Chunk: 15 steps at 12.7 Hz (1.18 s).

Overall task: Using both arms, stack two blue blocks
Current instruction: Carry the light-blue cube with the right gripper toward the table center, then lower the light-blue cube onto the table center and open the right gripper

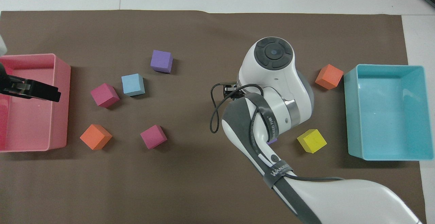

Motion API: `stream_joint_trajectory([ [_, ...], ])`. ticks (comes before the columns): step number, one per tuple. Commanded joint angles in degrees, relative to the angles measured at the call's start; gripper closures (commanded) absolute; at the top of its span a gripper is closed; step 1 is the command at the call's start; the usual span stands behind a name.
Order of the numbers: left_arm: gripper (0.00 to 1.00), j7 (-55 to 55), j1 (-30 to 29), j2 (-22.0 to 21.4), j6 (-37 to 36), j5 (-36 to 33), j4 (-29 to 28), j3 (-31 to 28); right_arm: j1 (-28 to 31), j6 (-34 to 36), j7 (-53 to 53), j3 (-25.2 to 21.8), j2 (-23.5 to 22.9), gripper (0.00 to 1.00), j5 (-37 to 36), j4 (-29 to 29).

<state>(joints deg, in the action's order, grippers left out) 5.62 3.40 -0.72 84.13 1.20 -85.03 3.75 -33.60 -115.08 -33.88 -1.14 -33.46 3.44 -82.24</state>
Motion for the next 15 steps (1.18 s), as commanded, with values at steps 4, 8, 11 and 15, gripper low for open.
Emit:
stream_joint_trajectory([
  [4, 0.00, 0.1, -0.3, -1.5, -0.2, 0.6, -1.6, 0.1, -2.2, -5.7, -2.8, -0.1, -3.2, 1.00, 0.9, 1.1],
  [8, 0.00, 0.1, -0.2, -1.5, -0.4, 0.6, -1.6, 0.1, -2.8, -7.3, -2.8, -0.1, -3.3, 1.00, 0.7, -1.4],
  [11, 0.00, 0.0, -0.2, -1.5, -0.4, 0.6, -1.6, 0.1, -3.1, -7.5, -2.4, -0.1, -2.8, 1.00, 0.0, -3.5],
  [15, 0.00, 0.0, -0.2, -1.5, -0.4, 0.6, -1.6, 0.1, -3.1, -7.5, -0.1, -0.1, -2.4, 1.00, -0.1, -4.6],
])
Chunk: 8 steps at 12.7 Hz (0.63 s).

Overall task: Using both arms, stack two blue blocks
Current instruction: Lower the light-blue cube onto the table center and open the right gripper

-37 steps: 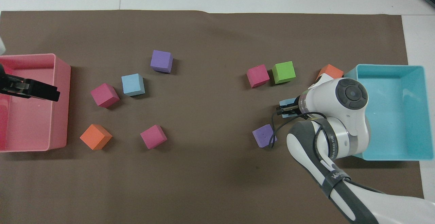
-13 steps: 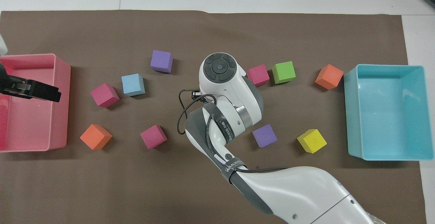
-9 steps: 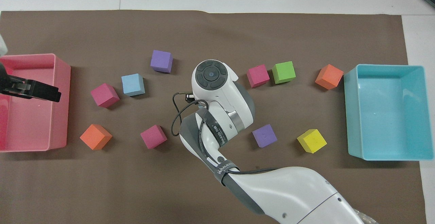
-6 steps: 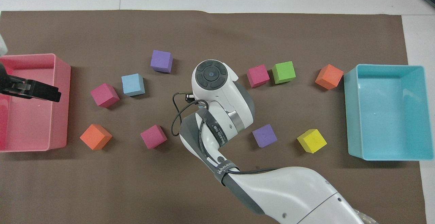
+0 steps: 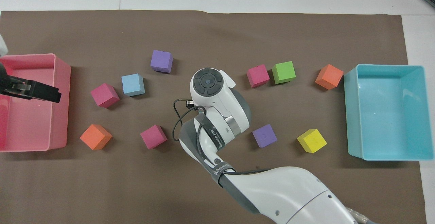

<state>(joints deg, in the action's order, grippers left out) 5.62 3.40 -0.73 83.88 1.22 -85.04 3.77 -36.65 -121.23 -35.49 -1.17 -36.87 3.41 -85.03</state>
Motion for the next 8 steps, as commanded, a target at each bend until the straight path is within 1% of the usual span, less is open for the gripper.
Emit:
stream_joint_trajectory([
  [1, 0.00, 0.0, -0.2, -1.5, -0.1, 0.6, -1.6, 0.1, -0.2, -1.4, 1.6, -0.1, 1.0, 0.77, -0.1, -1.9],
  [2, 0.00, 0.0, -0.2, -1.5, -0.1, 0.6, -1.6, 0.1, -0.2, -1.4, 1.6, -0.1, 1.0, 0.35, -0.1, -1.8],
  [3, 0.00, 0.1, -0.2, -1.5, 0.0, 0.6, -1.6, 0.1, -0.2, -1.3, 1.4, -0.1, 1.1, 0.00, -0.2, -1.8],
  [6, 0.00, 0.1, -0.3, -1.5, -0.1, 0.6, -1.6, 0.1, -0.9, -1.3, 1.3, -0.2, 1.9, 0.00, -0.2, -1.4],
  [8, 0.00, 0.2, -0.8, -1.5, -0.1, 0.6, -1.6, 0.1, -0.5, -0.9, 1.4, -0.5, 4.2, 0.00, -0.3, -1.7],
])
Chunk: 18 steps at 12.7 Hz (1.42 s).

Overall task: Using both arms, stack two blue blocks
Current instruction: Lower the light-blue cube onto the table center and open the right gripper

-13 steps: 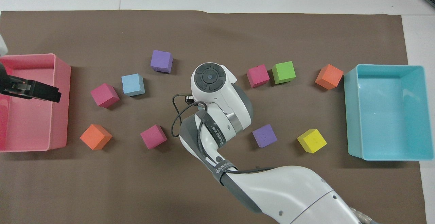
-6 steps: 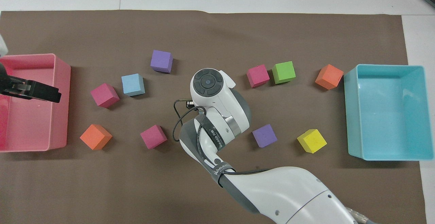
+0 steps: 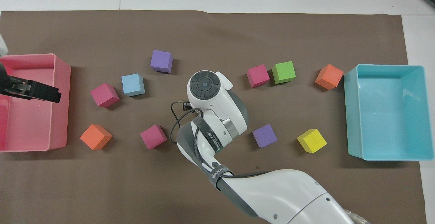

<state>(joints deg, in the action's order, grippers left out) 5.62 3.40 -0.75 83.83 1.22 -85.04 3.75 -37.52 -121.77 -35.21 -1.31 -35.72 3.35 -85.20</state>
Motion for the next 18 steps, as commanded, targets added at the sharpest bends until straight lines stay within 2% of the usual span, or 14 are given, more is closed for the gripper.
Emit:
stream_joint_trajectory([
  [1, 0.00, 0.2, -0.9, -1.4, 0.0, 0.6, -1.5, 0.1, 0.7, 0.0, 1.3, -0.4, 4.2, 0.00, -0.5, -1.6],
  [5, 0.00, 0.3, -0.8, -1.4, 0.4, 0.6, -1.4, 0.1, 1.4, 2.4, 0.5, -1.2, 8.4, 0.00, -0.6, -1.7],
  [7, 0.00, 0.0, -0.2, -1.3, 0.6, 0.6, -1.2, 0.1, 3.8, 5.3, 0.8, -1.2, 10.9, 0.00, 0.9, -1.8],
  [10, 0.00, -1.3, -0.2, -1.2, 1.7, 0.6, -1.2, 0.3, 6.7, 7.9, 8.2, -1.1, 13.4, 0.00, 3.8, -2.3],
  [13, 0.00, -1.4, -0.2, -1.3, 1.9, 0.6, -1.4, 0.3, 11.8, 6.6, 20.2, -1.0, 13.7, 0.00, 18.7, -5.1],
  [16, 0.00, -1.3, -0.2, -1.4, 0.8, 0.7, -1.5, 0.3, 14.2, 1.6, 31.1, -1.0, 15.6, 0.00, 28.2, -10.6],
  [18, 0.00, -1.3, -0.2, -1.4, 1.7, 0.6, -1.4, 0.3, 15.3, -0.6, 39.6, -1.0, 15.6, 0.31, 34.6, -14.3],
])
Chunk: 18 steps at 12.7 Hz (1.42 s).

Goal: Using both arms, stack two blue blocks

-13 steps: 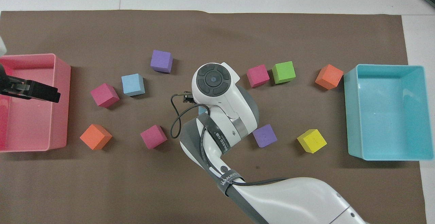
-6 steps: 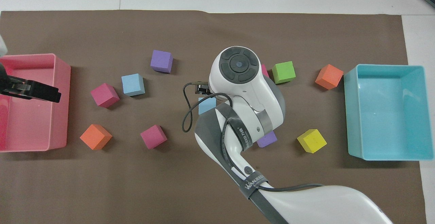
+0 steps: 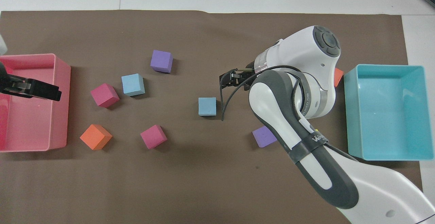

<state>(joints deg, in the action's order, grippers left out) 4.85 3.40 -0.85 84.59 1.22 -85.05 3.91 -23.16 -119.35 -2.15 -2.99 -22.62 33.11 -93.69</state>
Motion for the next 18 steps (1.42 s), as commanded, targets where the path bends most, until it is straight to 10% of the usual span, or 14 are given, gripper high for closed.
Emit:
stream_joint_trajectory([
  [1, 0.00, -0.5, -0.3, -1.2, 1.2, 0.6, -1.4, 0.0, 1.0, -5.1, 9.8, 0.7, 2.6, 0.48, 7.8, -8.1],
  [5, 0.00, -0.5, -0.5, 0.0, 5.4, 0.6, -1.3, 0.0, 1.0, -9.1, 16.9, 0.7, 2.5, 1.00, 17.4, -13.4],
  [18, 0.00, -4.8, 2.7, 6.2, 24.3, -0.3, -13.5, 0.5, 2.3, -12.7, 28.6, 0.8, 0.5, 1.00, 47.6, -20.9],
])
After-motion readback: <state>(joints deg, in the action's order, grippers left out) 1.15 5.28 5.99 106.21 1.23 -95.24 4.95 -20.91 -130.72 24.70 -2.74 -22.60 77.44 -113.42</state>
